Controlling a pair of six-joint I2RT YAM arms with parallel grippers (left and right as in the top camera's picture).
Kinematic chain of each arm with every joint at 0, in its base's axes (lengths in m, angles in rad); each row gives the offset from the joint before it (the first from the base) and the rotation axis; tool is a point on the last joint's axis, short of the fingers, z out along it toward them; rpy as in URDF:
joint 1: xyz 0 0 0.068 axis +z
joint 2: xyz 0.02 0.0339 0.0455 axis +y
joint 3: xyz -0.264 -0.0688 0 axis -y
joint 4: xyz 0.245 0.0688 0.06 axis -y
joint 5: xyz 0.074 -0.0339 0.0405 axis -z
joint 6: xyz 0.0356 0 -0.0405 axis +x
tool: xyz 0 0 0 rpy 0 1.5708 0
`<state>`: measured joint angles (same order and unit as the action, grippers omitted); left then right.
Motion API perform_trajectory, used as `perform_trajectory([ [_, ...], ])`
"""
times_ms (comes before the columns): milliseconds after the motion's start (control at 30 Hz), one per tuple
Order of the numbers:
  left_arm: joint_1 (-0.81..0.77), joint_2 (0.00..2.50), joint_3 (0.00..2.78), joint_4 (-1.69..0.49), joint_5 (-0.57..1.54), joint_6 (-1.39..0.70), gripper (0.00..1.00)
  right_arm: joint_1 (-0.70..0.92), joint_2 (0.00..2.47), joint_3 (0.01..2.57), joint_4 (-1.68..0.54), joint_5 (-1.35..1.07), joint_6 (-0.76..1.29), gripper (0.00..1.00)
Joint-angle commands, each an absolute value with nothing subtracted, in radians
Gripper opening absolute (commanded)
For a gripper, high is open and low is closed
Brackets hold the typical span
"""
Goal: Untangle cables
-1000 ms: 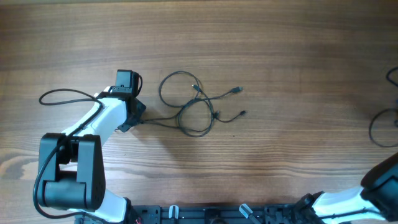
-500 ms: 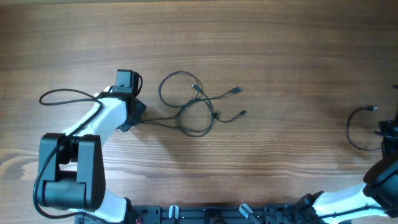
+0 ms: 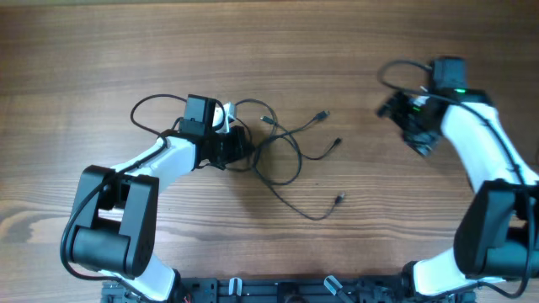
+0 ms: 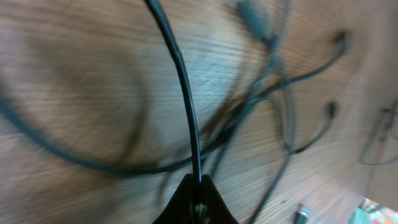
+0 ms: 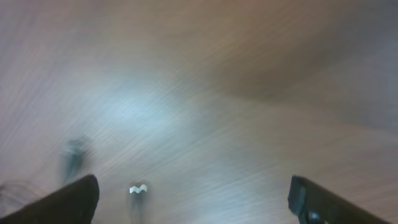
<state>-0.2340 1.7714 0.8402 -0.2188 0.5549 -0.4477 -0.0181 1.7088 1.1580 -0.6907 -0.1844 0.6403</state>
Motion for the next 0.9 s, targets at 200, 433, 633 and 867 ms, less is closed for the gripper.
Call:
perform_trajectory([
  [200, -0.172, 1.781, 0.835, -0.523, -0.035, -1.108, 0.06, 0.396, 1.813, 1.17, -0.268, -0.297, 0.273, 0.7],
  [433, -0.172, 1.781, 0.835, -0.471, -0.035, -1.108, 0.07, 0.553, 1.903, 1.171, -0.241, -0.294, 0.421, 0.54],
  [633, -0.172, 1.781, 0.835, -0.461, -0.036, -1.104, 0.08, 0.612, 1.988, 1.171, -0.17, -0.197, 0.564, 0.53],
  [867, -0.172, 1.781, 0.835, -0.464, -0.036, -1.103, 0.09, 0.615, 2.081, 1.171, -0.045, -0.157, 0.628, 0.51],
])
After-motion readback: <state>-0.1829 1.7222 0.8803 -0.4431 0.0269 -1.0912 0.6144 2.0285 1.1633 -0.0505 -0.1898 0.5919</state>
